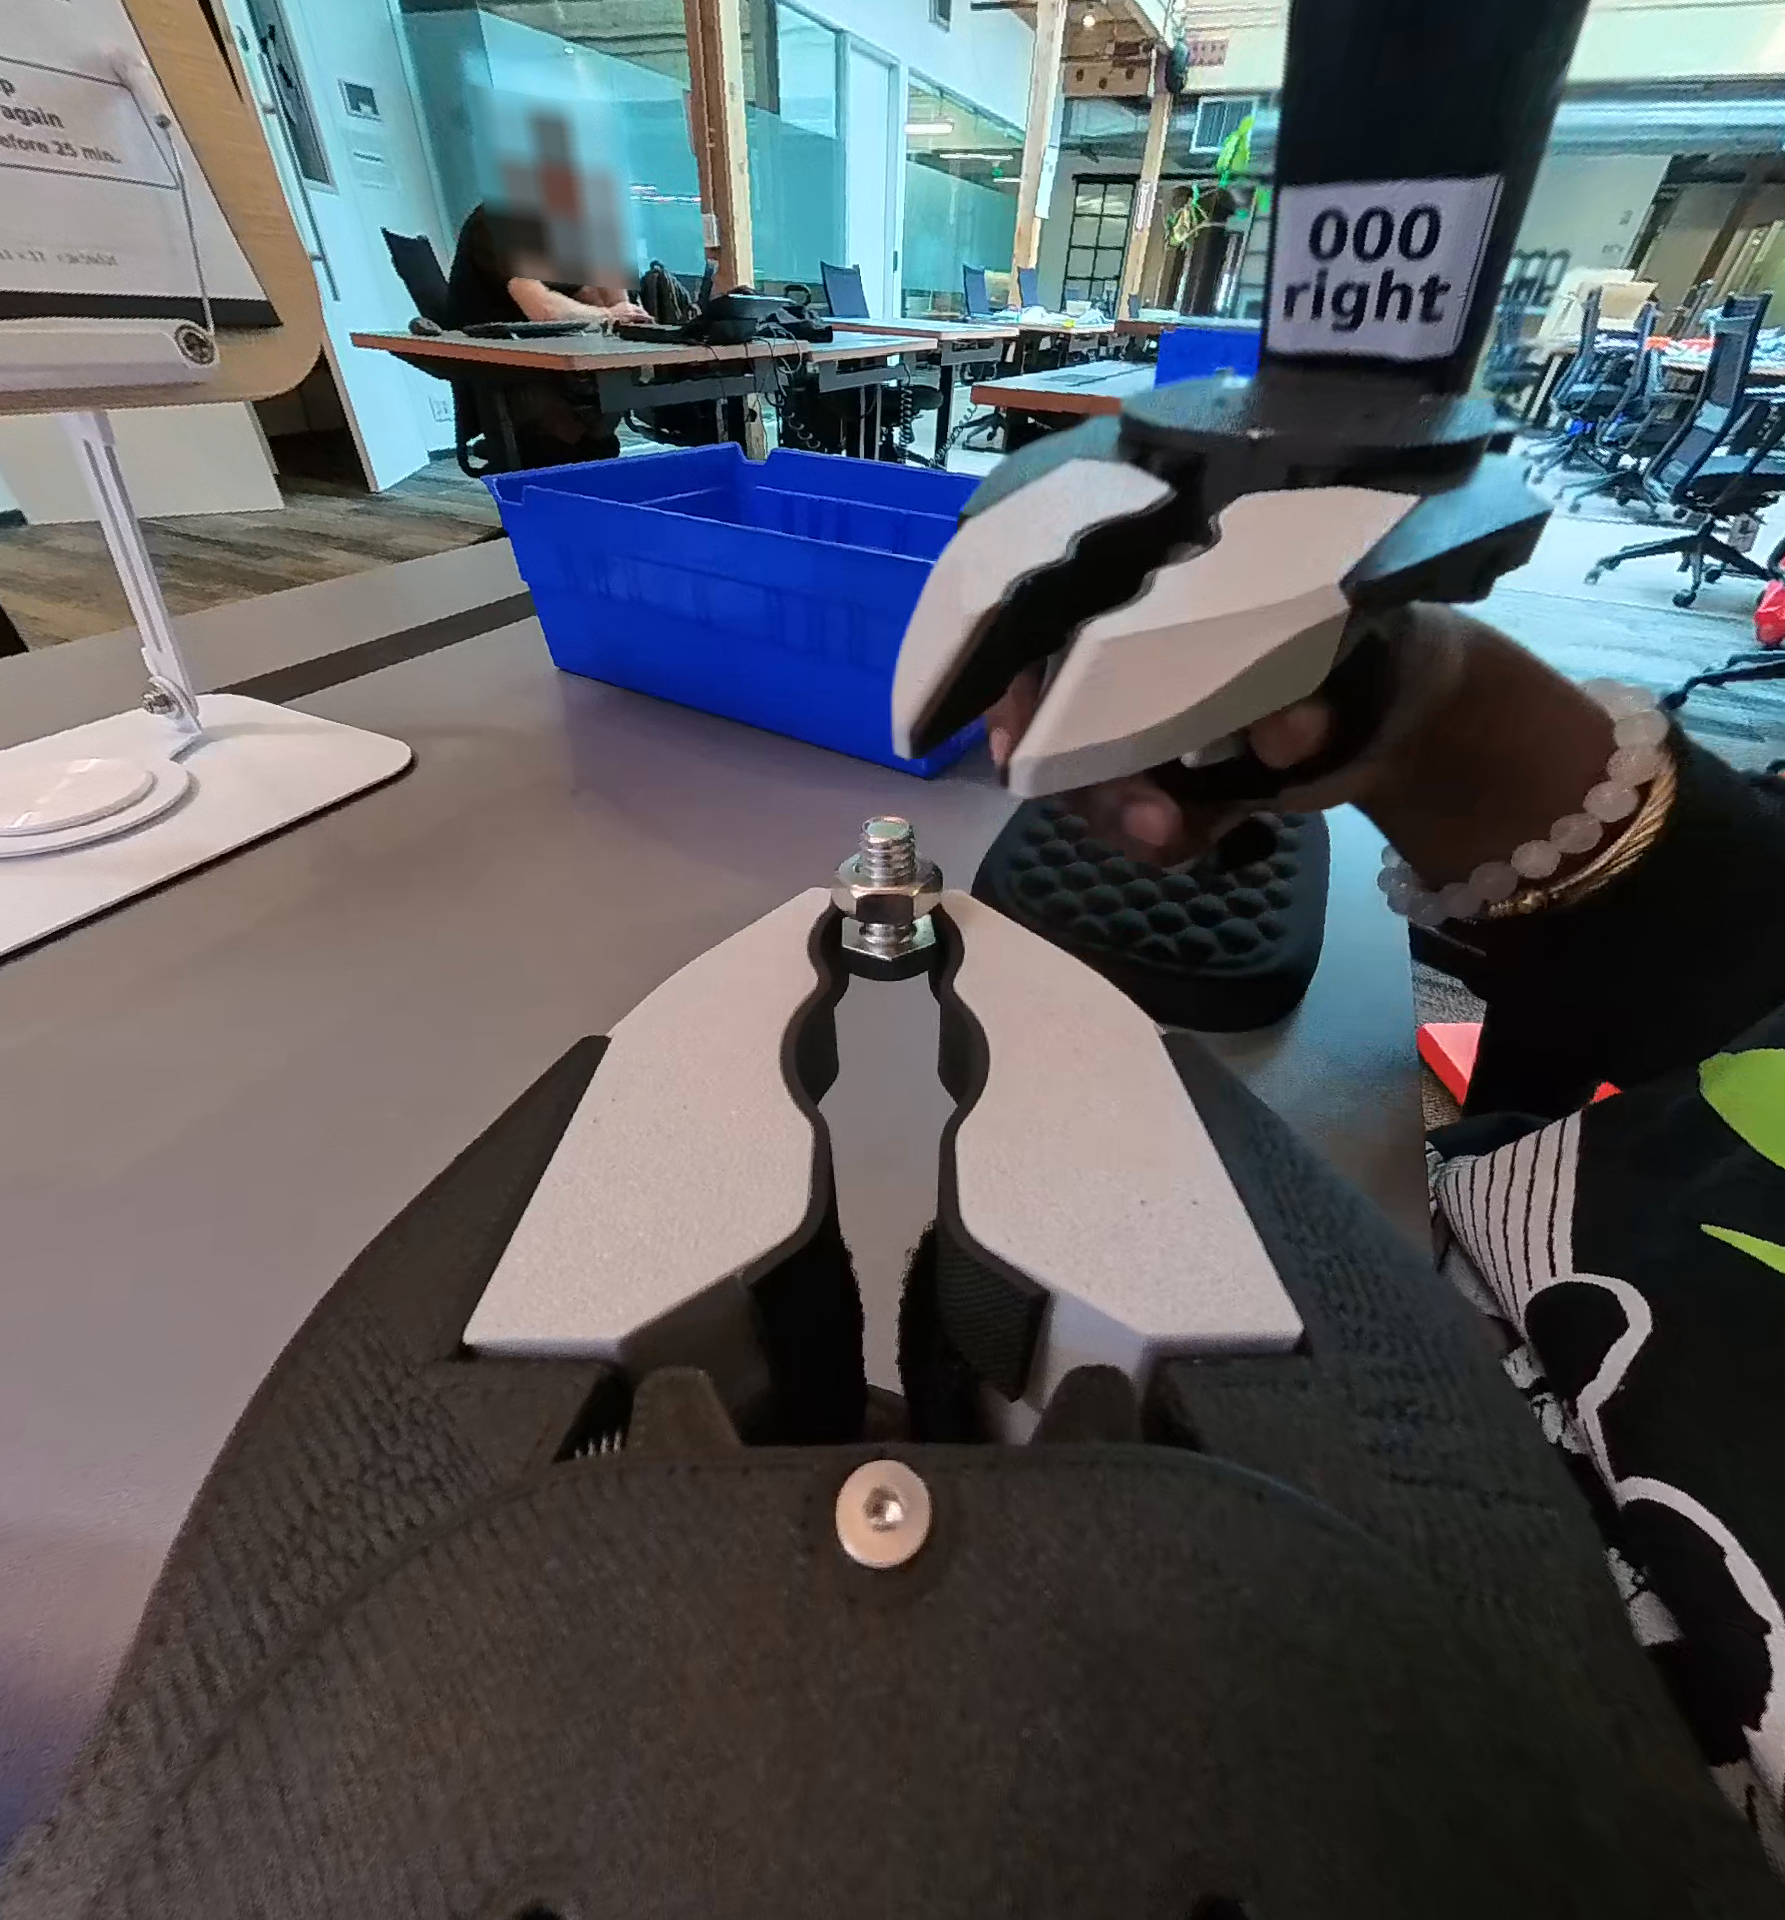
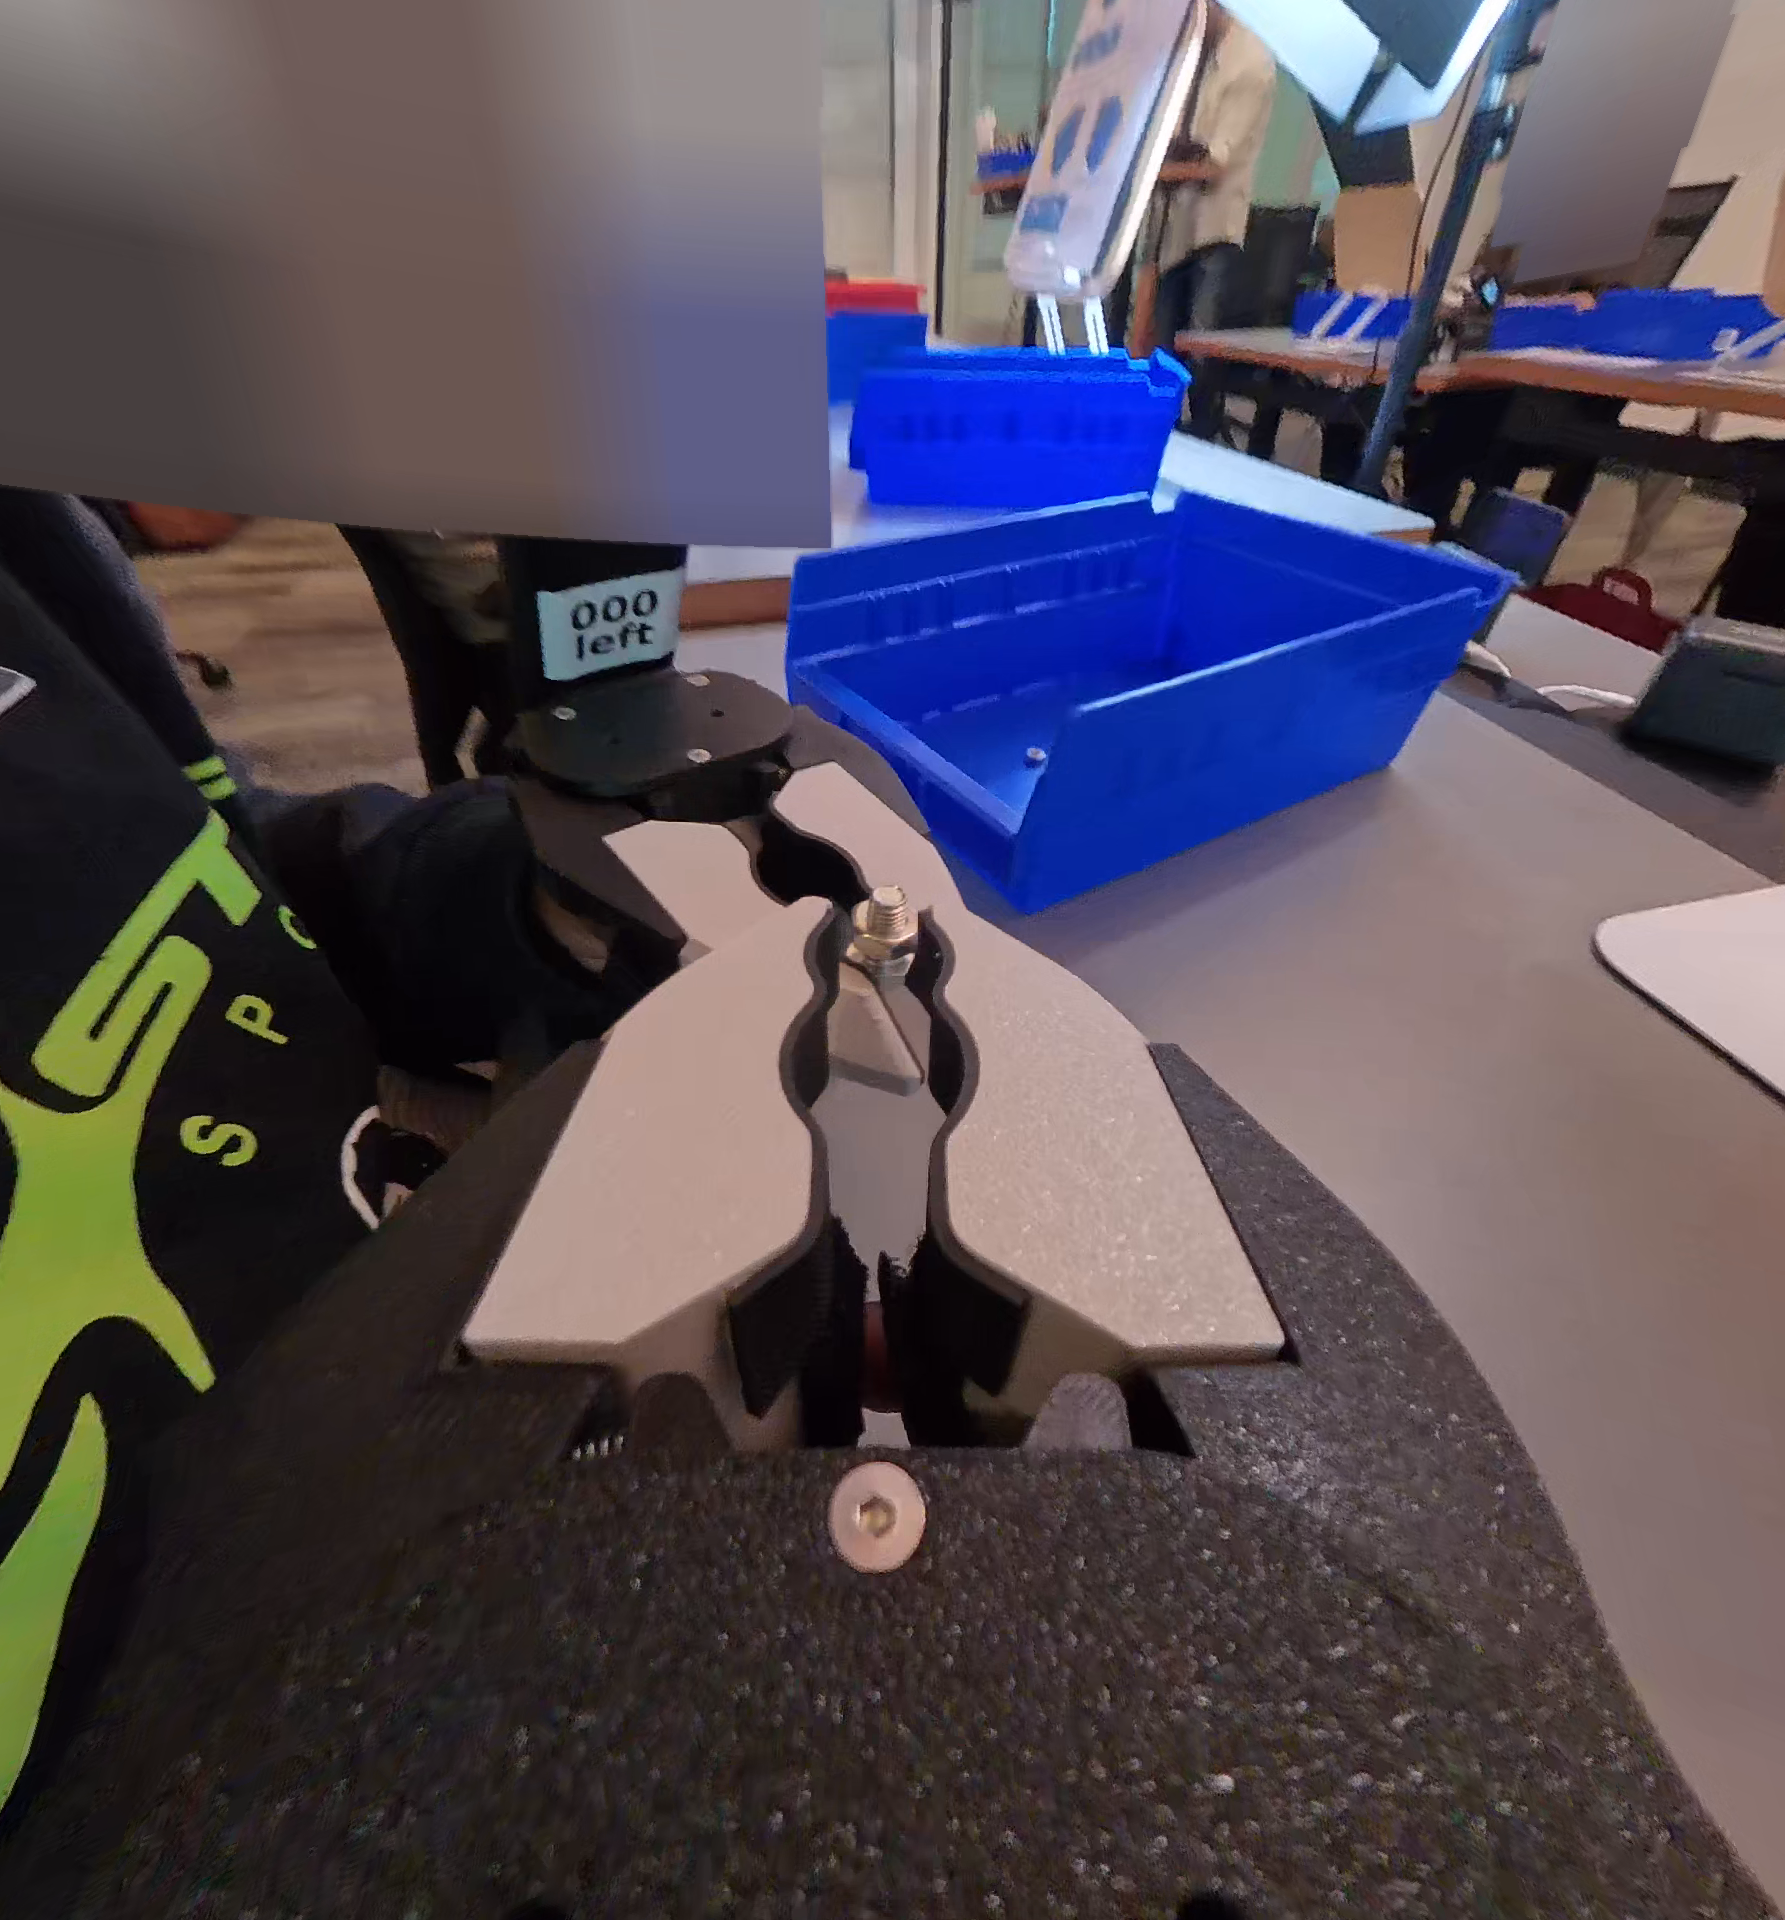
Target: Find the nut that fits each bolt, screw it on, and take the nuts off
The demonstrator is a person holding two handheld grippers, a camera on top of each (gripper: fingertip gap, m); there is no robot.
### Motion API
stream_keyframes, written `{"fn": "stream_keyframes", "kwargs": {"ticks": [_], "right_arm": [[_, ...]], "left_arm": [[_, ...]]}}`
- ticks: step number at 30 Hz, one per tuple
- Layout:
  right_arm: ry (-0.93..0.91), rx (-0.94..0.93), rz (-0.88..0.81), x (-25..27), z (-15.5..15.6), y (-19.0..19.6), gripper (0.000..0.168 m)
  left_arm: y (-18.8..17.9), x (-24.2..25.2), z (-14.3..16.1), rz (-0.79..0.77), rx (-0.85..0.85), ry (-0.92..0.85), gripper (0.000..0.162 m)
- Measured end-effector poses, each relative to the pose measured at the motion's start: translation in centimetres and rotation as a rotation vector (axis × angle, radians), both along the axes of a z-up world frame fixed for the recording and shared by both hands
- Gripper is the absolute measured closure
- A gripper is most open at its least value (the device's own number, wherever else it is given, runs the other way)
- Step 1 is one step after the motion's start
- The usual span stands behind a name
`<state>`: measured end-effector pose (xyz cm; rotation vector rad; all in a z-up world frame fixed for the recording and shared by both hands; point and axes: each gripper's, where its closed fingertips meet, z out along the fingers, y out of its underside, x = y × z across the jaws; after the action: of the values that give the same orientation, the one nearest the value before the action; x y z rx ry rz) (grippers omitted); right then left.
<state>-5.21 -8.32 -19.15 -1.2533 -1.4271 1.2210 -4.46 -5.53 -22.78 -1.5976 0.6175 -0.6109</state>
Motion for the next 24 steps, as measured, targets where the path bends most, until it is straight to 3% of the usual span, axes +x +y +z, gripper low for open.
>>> {"fn": "stream_keyframes", "kwargs": {"ticks": [6, 21, 24], "right_arm": [[-0.108, 0.025, -0.009, -1.1, -0.6, 0.0, 0.156], [-0.118, 0.038, 0.013, -1.2, -0.6, -0.1, 0.161], [-0.106, 0.043, -0.037, -0.2, 0.1, 1.4, 0.161]], "left_arm": [[-0.3, 0.1, 0.0, -0.001, 0.005, 0.005, 0.147], [-1.1, 0.5, 0.2, -0.017, 0.016, 0.003, 0.147], [-1.1, 0.5, 0.2, -0.016, 0.005, -0.010, 0.121]]}}
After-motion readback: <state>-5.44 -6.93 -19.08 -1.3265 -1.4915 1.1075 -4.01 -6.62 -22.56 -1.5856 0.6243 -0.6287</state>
